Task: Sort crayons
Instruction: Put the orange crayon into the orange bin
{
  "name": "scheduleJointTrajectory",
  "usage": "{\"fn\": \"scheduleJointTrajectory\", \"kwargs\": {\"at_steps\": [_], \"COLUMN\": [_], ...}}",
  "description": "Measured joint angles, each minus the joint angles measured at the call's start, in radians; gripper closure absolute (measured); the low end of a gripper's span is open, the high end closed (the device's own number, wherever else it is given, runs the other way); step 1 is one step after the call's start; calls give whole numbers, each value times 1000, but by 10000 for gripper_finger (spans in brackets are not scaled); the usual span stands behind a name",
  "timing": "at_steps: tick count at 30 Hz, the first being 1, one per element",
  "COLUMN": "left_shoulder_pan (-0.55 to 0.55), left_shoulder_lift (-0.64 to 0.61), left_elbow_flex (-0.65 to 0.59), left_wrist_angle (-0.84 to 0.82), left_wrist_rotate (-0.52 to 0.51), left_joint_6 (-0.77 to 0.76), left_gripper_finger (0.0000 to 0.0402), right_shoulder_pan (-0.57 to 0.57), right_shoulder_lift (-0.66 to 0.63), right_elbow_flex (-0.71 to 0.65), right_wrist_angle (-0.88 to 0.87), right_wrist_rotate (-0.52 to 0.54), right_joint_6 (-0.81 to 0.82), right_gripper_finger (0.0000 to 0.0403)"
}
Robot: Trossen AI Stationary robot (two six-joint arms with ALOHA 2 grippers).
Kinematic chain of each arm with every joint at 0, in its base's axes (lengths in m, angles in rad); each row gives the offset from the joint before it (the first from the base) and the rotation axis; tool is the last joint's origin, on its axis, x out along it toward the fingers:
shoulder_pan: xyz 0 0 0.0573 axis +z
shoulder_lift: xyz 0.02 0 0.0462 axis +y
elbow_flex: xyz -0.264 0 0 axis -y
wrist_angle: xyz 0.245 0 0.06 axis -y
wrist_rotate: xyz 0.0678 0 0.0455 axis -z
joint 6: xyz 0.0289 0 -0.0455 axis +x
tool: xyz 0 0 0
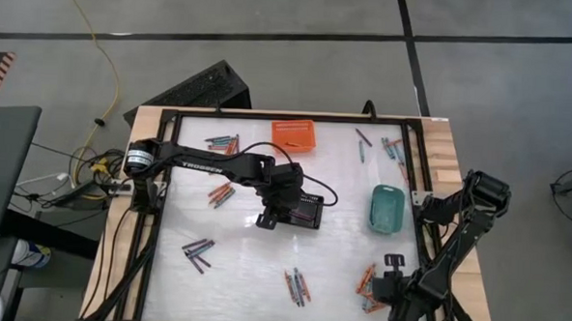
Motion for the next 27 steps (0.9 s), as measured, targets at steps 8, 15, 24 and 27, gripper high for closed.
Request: {"fn": "scheduleJointTrajectory", "kwargs": {"at_steps": [8,15,24,27], "left_shoulder_pan": [0,0,0,0], "left_shoulder_lift": [0,0,0,0], "left_elbow_flex": [0,0,0,0], "left_wrist_angle": [0,-1,-6,-6], "left_wrist_rotate": [-1,-2,-2,-2], "left_joint_6": [-1,-2,3,3], "left_gripper_finger": [281,281,281,281], "right_shoulder_pan": [-11,-33,-42,-43], "right_shoulder_lift": [0,-3,-3,-3], "right_elbow_flex": [-17,-75,-75,-75], "right_wrist_angle": [8,89,96,109], "right_wrist_rotate": [-9,-49,-79,-92], "right_joint_6": [-95,-143,-188,-200], "right_gripper_finger": [281,282,357,390]}}
